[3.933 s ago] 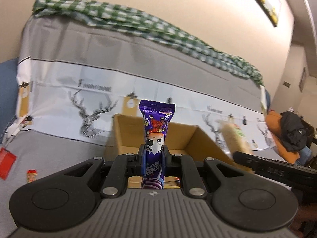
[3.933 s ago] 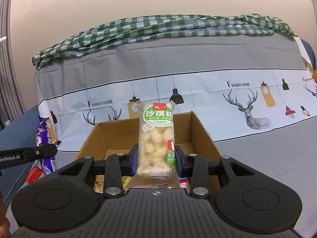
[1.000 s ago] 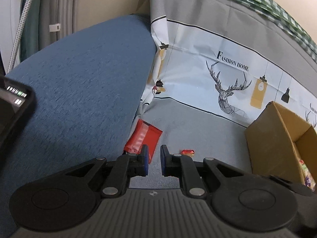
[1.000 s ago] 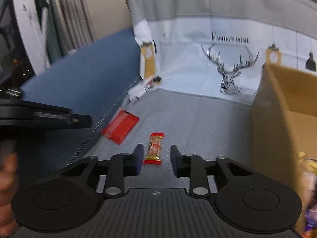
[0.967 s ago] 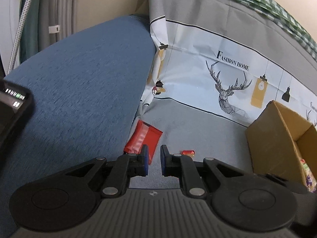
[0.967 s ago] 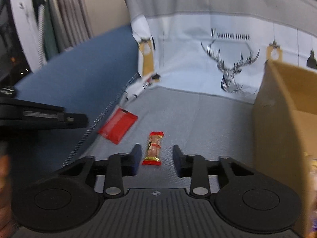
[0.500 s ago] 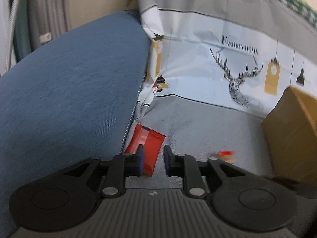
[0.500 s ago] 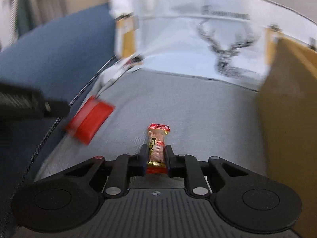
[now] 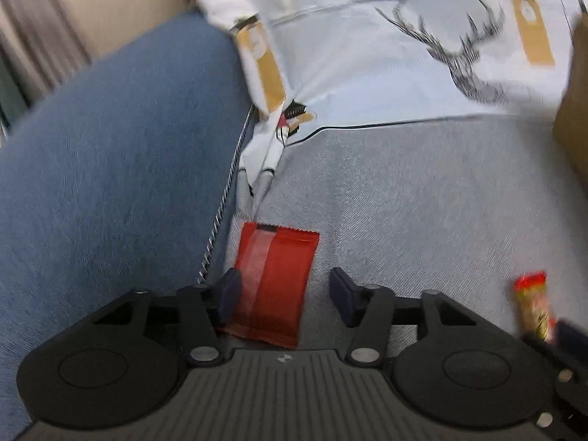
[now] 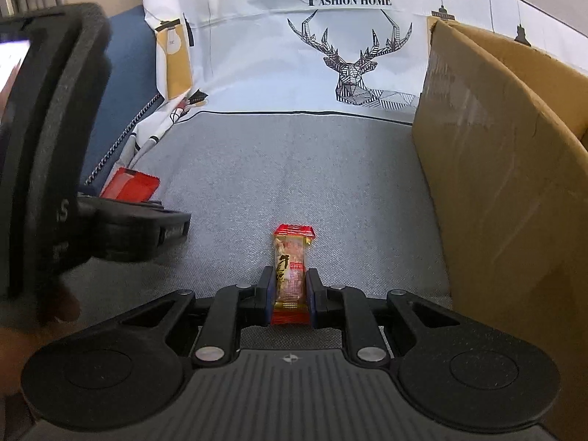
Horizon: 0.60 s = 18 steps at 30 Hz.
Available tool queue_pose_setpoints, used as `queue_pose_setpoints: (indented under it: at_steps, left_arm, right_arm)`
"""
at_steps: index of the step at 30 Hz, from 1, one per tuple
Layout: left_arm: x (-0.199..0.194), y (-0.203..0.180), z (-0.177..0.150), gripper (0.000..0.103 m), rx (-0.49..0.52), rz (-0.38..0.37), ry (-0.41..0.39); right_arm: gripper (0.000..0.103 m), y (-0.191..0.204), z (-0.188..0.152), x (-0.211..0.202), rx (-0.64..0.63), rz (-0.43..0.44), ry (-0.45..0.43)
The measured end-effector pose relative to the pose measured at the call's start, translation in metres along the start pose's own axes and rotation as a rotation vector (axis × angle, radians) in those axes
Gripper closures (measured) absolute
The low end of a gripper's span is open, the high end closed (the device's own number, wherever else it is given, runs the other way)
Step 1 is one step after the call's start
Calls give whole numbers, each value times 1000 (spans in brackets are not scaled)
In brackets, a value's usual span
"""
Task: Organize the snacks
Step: 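Move both open tools back toward the remaining snacks on the sofa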
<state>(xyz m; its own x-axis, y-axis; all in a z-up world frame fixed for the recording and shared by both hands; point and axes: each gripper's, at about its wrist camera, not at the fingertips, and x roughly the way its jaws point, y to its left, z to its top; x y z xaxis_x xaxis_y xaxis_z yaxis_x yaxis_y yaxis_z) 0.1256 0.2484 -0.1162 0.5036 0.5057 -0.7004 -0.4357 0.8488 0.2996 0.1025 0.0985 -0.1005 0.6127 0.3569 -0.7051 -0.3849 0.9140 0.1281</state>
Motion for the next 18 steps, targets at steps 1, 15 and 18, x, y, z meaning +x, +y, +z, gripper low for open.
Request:
queue_pose_setpoints:
  at_steps: [1, 15, 18]
  left_arm:
    - [2, 9, 1, 59, -52, -41, 14]
    - [-43, 47, 2, 103, -315, -339, -19]
    - [-64, 60, -4, 103, -364, -412, -34]
  right_arm:
    - [85, -2, 0, 0, 10, 2, 2]
    - [94, 4, 7, -55, -114, 158, 83]
    - [94, 1, -2, -82, -154, 193, 82]
